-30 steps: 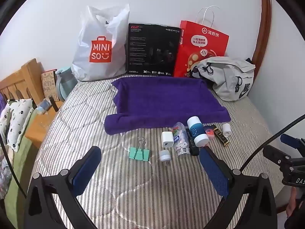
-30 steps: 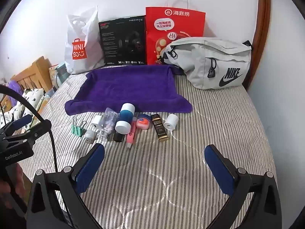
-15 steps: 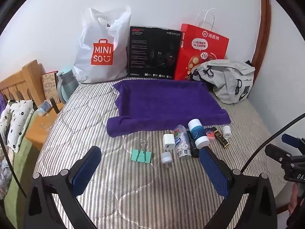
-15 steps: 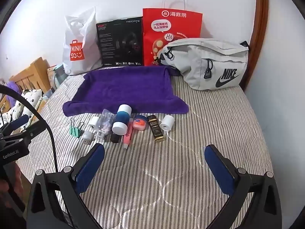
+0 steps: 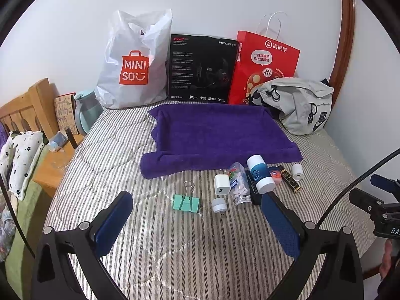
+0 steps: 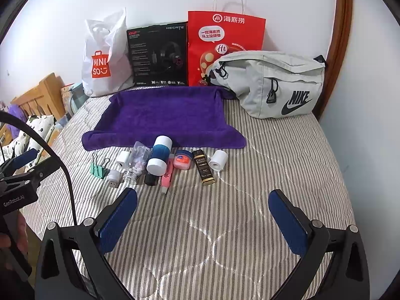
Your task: Organize rigid objects
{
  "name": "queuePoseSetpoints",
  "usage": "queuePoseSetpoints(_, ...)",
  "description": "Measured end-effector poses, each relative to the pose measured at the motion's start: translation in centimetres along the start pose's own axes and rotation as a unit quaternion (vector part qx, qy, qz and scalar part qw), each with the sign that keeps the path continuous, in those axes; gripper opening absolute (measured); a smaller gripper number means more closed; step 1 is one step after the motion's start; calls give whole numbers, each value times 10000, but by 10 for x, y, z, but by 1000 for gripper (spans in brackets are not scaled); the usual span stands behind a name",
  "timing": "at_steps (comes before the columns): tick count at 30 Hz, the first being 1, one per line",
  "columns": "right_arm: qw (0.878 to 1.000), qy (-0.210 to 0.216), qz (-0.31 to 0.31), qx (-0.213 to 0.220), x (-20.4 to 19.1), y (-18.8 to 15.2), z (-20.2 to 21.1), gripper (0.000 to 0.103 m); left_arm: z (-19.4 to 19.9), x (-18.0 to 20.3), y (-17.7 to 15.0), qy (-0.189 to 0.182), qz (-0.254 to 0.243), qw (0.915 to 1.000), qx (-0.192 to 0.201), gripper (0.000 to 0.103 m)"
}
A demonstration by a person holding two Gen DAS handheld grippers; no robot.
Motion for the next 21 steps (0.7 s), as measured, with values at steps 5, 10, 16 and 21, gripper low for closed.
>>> queuePoseSetpoints(5, 10000, -13, 21, 8, -1, 0, 0, 103, 0, 1, -1, 0, -11, 10000, 9, 103)
queuePoseSetpoints(10, 10000, -5, 28, 12, -3, -1, 1, 103, 1, 1, -1, 2, -1, 10000, 25, 103)
queuePoseSetpoints(16, 10000, 20, 19, 33, -4, -1, 2, 103, 2, -1, 1, -3, -5, 10000, 67, 103)
queuePoseSetpoints(21, 10000, 34, 15, 1, -6, -1, 1, 103, 3, -3, -1, -10, 43, 10000, 47, 103)
Point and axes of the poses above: each gripper's, at about its wrist camera, not at the fingertips, and z roughly against the way its jaws point, x to its right, y to its top, the point moved 9 cm from there along -z, roughly the way its jaws point, and after that the axes turned 15 degrees about x, right-handed, at the moved point
